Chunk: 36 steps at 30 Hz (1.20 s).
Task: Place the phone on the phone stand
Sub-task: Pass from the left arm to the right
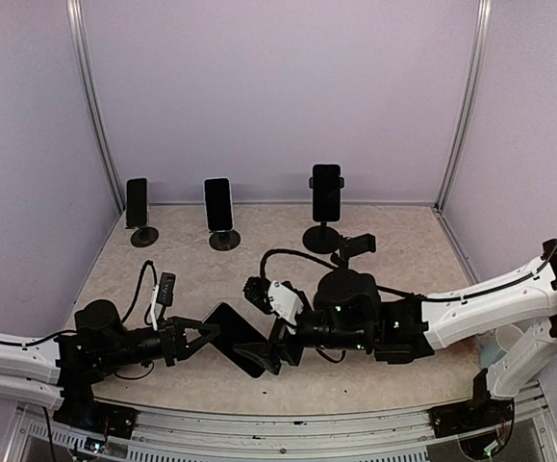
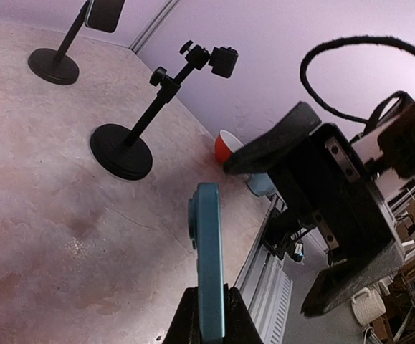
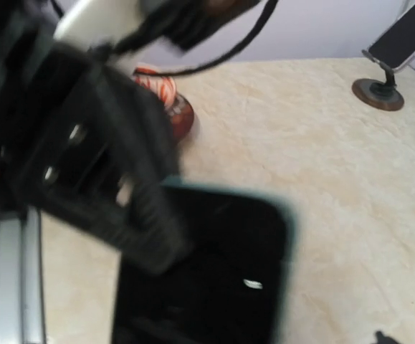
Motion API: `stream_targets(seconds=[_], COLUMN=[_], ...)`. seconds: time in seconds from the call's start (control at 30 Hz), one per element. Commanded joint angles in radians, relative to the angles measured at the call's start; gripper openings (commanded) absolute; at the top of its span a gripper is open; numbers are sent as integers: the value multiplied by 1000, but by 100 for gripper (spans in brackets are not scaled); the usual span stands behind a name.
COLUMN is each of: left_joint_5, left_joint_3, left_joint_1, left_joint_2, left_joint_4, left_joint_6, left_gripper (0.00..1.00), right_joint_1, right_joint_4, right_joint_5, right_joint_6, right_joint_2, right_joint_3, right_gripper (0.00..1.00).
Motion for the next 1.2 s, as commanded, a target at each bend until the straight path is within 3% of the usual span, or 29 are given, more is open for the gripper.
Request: stream_targets(seconds=[0.0, 0.2, 0.43, 0.63, 0.8, 1.0, 1.17], left_joint_5=[74, 133, 128, 125, 125, 122, 118], left_joint_3=[39, 86, 129, 154, 174, 176, 169], left_joint_1=[-18, -56, -110, -123, -129, -132, -132], left_joint_2=[-18, 14, 54, 85, 105, 114, 117], left_joint_4=[28, -16, -50, -65, -82, -79, -67], left_joint_6=[64, 116, 169, 190, 203, 208, 206], left_gripper=[0, 0, 0, 0, 0, 4, 11], right_joint_1=[-74, -156, -161, -161, -161, -162, -165], right_joint_4=[-98, -167, -224, -247, -252, -258, -256], right_joint_5=[-233, -519, -711, -796, -814, -805, -798], right_joint_6=[90, 119, 119, 120, 125, 119, 116], right_joint_2=[-78, -73, -12, 38, 68, 90, 99], right_joint_3=[-28, -22, 24, 51, 69, 79, 78], right_gripper=[96, 86, 71, 54, 26, 3, 0])
